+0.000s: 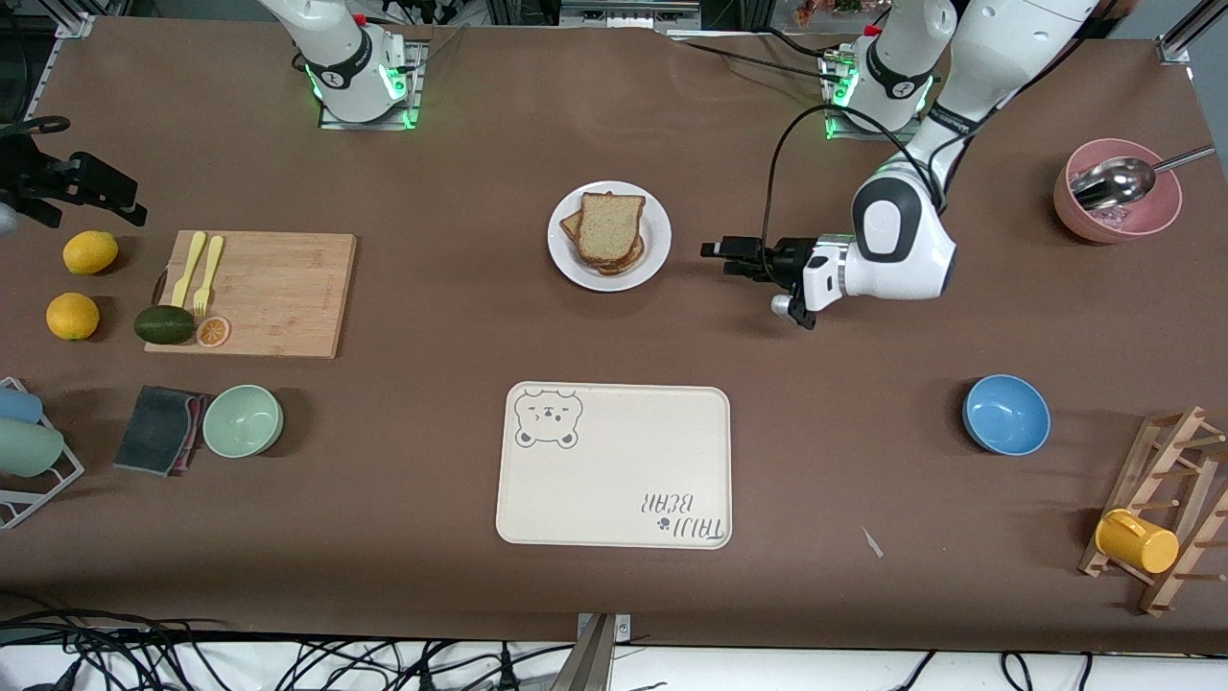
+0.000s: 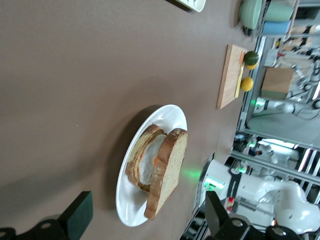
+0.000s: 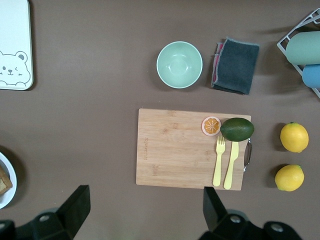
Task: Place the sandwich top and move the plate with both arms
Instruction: 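Grasp the rim of the white plate with the left gripper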
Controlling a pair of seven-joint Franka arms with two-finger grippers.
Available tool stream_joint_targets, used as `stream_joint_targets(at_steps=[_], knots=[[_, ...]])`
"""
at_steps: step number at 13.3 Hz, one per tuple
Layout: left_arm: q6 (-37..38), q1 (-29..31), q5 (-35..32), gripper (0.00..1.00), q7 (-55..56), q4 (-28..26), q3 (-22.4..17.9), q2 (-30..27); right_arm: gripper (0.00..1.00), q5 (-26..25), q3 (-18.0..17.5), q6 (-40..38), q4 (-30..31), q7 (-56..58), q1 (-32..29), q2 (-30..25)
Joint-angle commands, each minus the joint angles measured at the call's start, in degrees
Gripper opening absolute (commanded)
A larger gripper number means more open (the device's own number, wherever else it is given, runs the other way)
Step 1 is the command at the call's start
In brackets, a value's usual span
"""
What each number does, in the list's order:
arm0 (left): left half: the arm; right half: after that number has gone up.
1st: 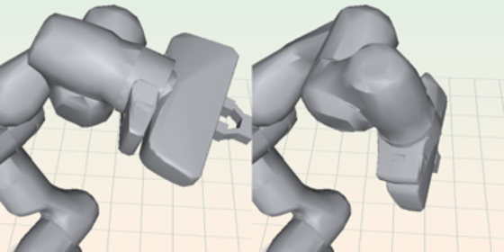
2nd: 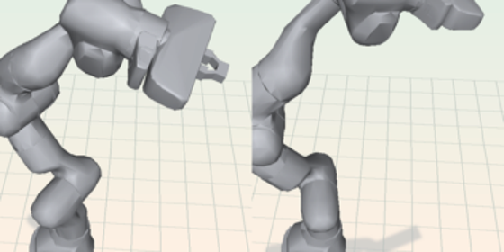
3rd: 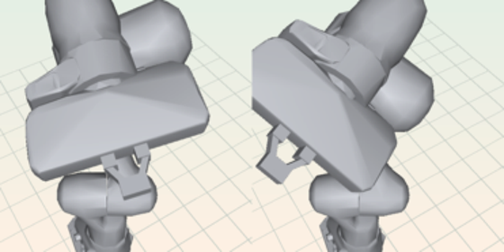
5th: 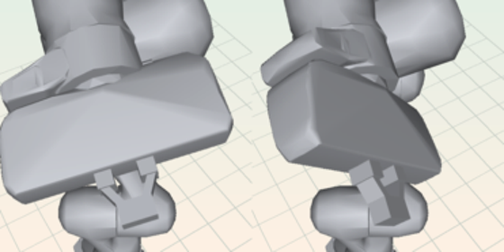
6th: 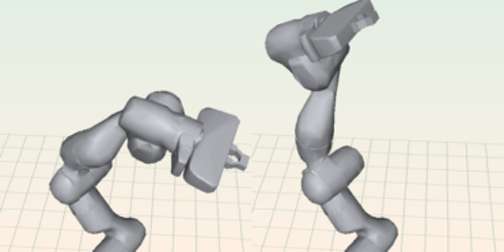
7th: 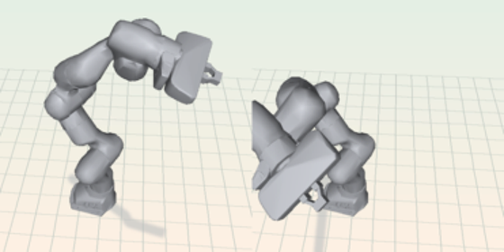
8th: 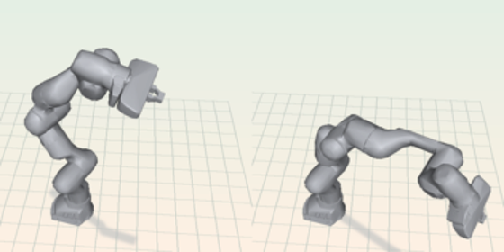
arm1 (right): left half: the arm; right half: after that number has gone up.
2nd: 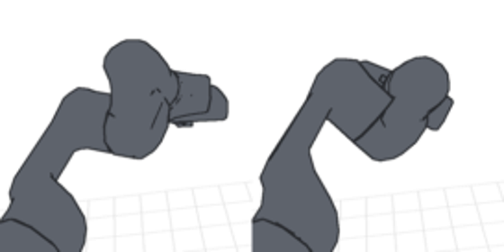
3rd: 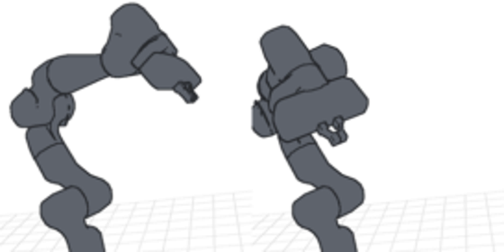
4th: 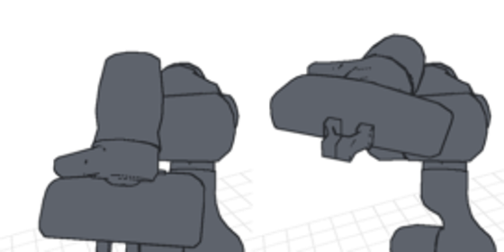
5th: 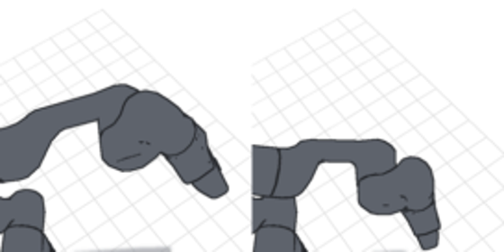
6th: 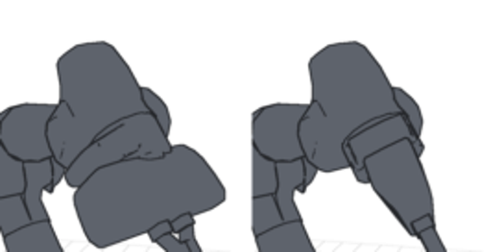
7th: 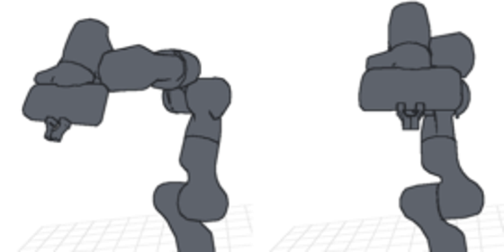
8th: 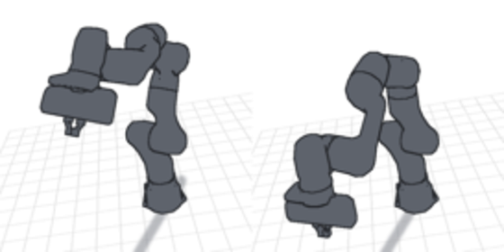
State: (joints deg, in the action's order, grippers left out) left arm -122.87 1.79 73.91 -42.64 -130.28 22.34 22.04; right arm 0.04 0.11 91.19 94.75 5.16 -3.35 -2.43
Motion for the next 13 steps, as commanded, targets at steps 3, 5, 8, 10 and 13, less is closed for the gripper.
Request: stream_joint_targets(at_steps=[3, 5, 8, 10, 13], knots=[[-4.21, -1.43, 8.94, 0.97, -3.06, -3.92, 1.3, -1.57, 1.0, -0.66, 1.46, -0.67, -0.53, -0.59, 1.32, -0.03], [-10.94, -2.57, 15.28, 0.97, -8.82, -6.2, 4.63, -1.56, 1.0, -0.66, 1.99, -0.66, -0.53, -0.59, 1.59, -0.03], [-15.38, -2.93, 19.7, 0.98, -13.08, -7.53, 7.72, -1.21, 1.0, -0.57, 3.4, -0.75, -0.53, -0.59, 2.64, -0.03], [-15.73, -3.98, 20.75, 0.98, -15.26, -7.8, 7.72, -1.21, 1.0, -0.48, 3.4, -0.67, -0.53, -0.59, 2.82, -0.03], [-16.43, -5.21, 26.54, 0.98, -25.27, -7.8, 7.72, 1.5, 1.0, 0.22, 3.4, -1.19, -0.7, -0.59, 2.73, 0.15]])
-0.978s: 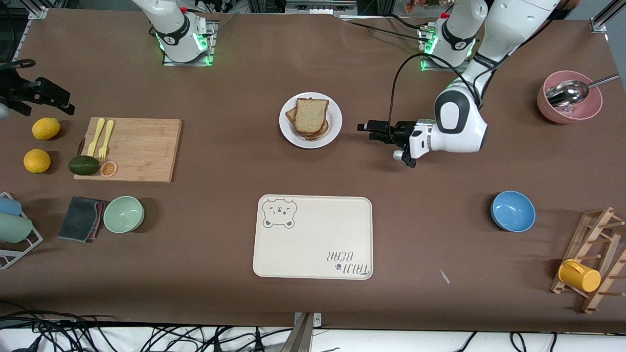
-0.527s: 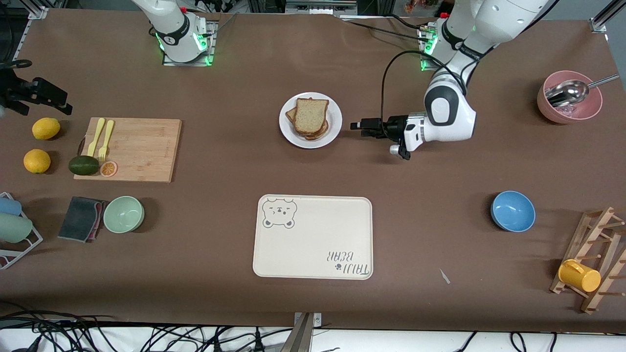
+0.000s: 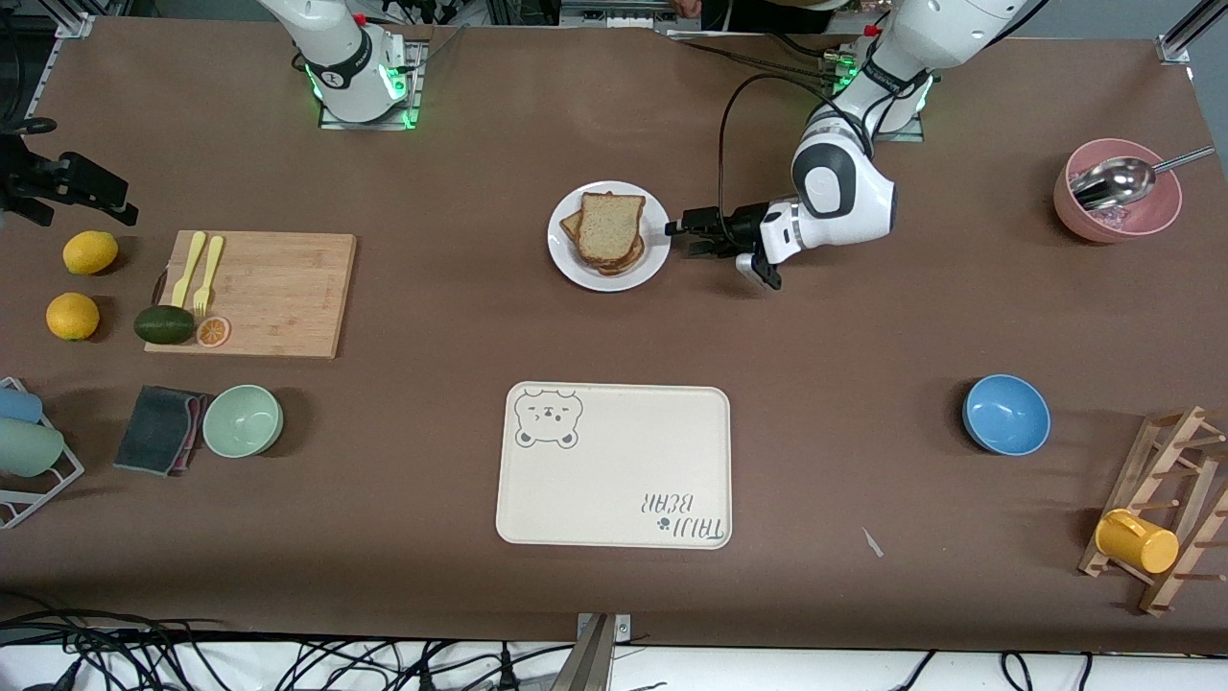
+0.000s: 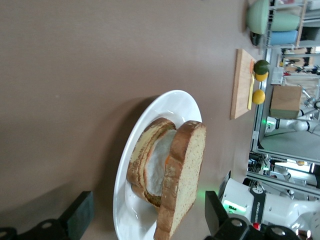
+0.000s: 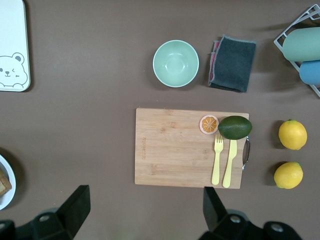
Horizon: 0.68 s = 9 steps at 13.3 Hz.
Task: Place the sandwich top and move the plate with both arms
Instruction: 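Grasp the rim of the white plate with the left gripper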
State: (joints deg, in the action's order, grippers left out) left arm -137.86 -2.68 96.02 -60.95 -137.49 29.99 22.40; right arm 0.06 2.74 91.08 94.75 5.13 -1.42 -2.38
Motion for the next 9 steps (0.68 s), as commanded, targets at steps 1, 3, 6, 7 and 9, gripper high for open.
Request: stream_joint_targets(at_steps=[1, 3, 6, 7, 9], knots=[[-1.54, -0.75, 4.97, 0.98, -7.25, -0.67, 0.07, 1.59, 1.0, 0.2, 0.78, -1.08, -0.88, -0.56, 0.81, 0.36], [-1.45, -0.75, 5.06, 0.93, -7.34, -0.68, 0.07, 1.6, 1.0, 0.46, 0.69, -1.17, -0.8, -0.56, 0.81, 0.36], [-1.97, -1.8, 7.95, 0.9, -7.69, -0.5, 0.07, 2.65, 1.0, 0.46, 0.69, -0.99, -0.8, -0.47, 0.81, 0.36], [-2.15, -2.68, 9.61, 0.9, -7.78, -0.33, 0.07, 3.0, 1.0, 0.46, 0.69, -0.91, -0.88, -0.55, 0.81, 0.36], [-2.15, -2.77, 10.68, 0.77, -8.91, 0.03, 0.07, 4.05, 1.0, 0.46, 0.78, -0.64, -0.8, -0.47, 0.72, 0.54]])
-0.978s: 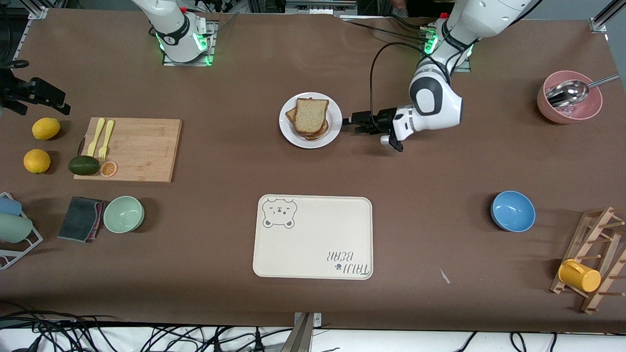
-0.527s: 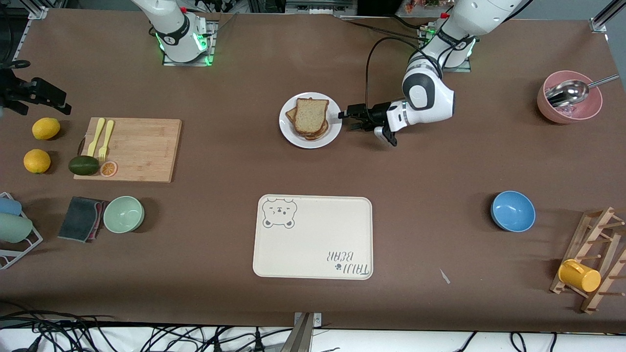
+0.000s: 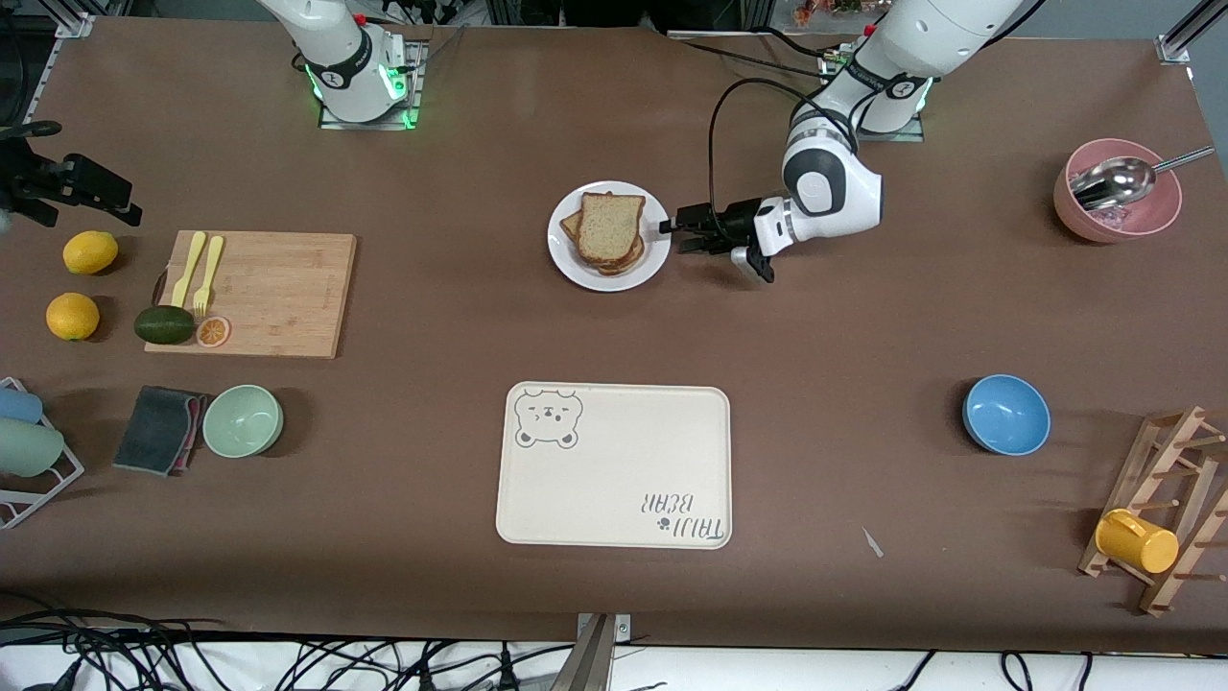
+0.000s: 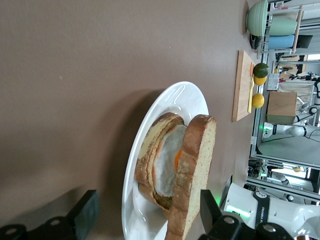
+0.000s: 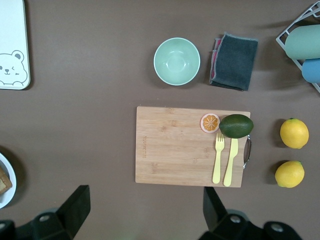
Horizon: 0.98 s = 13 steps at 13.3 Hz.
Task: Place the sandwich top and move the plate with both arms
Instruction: 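Grasp the rim of the white plate with the left gripper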
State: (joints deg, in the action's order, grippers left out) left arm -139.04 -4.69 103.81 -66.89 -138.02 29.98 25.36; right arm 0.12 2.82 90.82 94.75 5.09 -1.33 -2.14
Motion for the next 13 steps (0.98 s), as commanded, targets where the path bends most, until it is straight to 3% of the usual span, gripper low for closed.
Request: stream_joint_targets(at_steps=[1, 8, 12, 13], knots=[[-0.97, -0.76, 3.41, 0.72, -4.2, 0.65, 0.08, 1.45, 1.0, 0.4, 0.69, -0.47, -0.79, -0.44, 0.63, 0.3], [-0.71, -0.93, 7.1, 0.66, -9.04, 1.53, 0.08, 4.43, 1.0, 0.4, 0.69, -0.56, -0.88, -0.52, 0.63, 0.47], [-0.71, -0.93, 7.1, 0.57, -9.22, 1.97, 0.17, 4.97, 1.0, 0.49, 0.69, -0.56, -0.88, -0.52, 0.54, 0.47], [-0.71, -0.93, 7.1, 0.48, -9.22, 2.05, 0.17, 4.97, 1.0, 0.49, 0.69, -0.56, -0.88, -0.52, 0.54, 0.47]])
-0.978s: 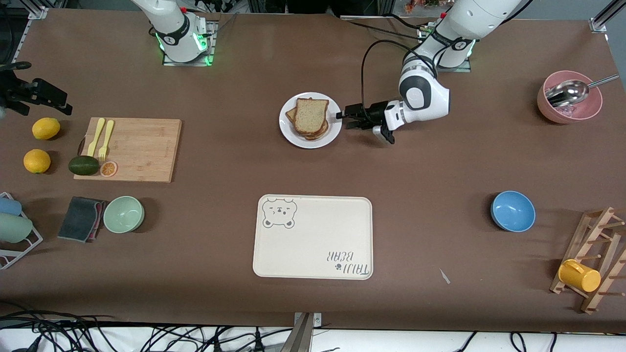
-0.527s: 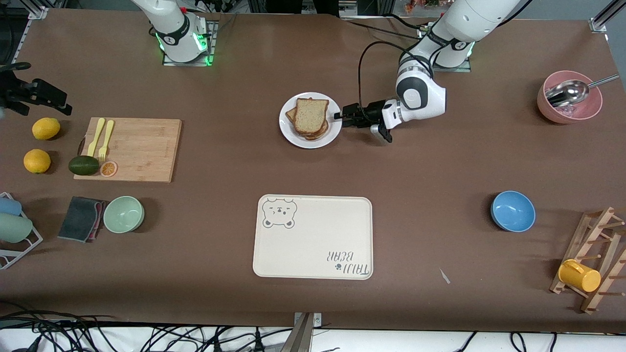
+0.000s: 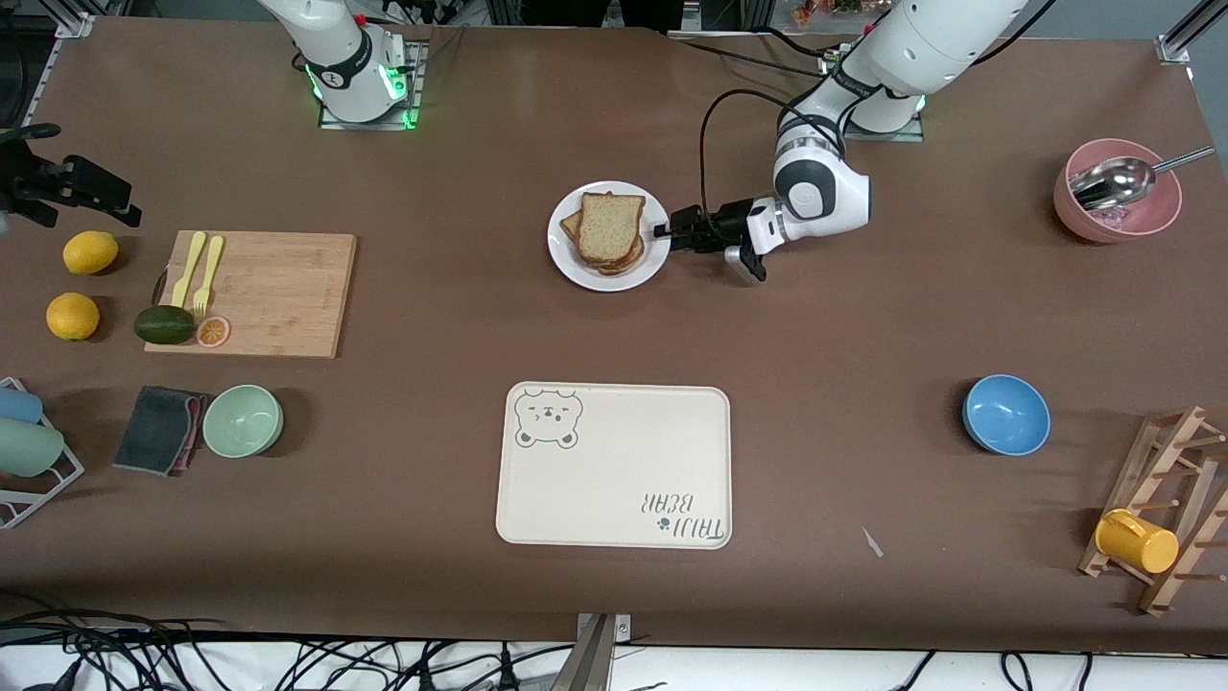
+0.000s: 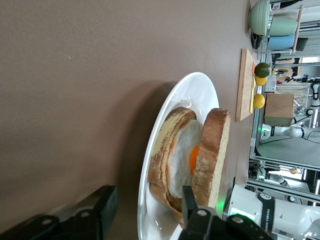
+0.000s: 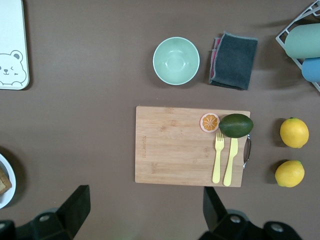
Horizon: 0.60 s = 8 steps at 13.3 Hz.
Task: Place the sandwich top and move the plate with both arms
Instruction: 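Slide the plate with the left gripper onto the bear-printed white tray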
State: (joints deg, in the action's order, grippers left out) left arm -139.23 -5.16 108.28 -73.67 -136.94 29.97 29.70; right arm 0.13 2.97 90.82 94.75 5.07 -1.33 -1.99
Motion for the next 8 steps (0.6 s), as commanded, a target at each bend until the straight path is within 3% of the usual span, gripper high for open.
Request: stream_joint_targets(at_steps=[1, 8], knots=[[-0.61, -0.64, 2.64, 0.4, -2.53, 0.98, 0.17, 0.62, 1.0, 0.49, 0.55, -0.56, -0.88, -0.5, 0.54, 0.32], [-0.78, -3.27, 4.92, 0.27, -2.8, 1.86, 0.08, 0.71, 1.0, 0.49, 0.55, -0.56, -0.88, -0.5, 0.54, 0.41]])
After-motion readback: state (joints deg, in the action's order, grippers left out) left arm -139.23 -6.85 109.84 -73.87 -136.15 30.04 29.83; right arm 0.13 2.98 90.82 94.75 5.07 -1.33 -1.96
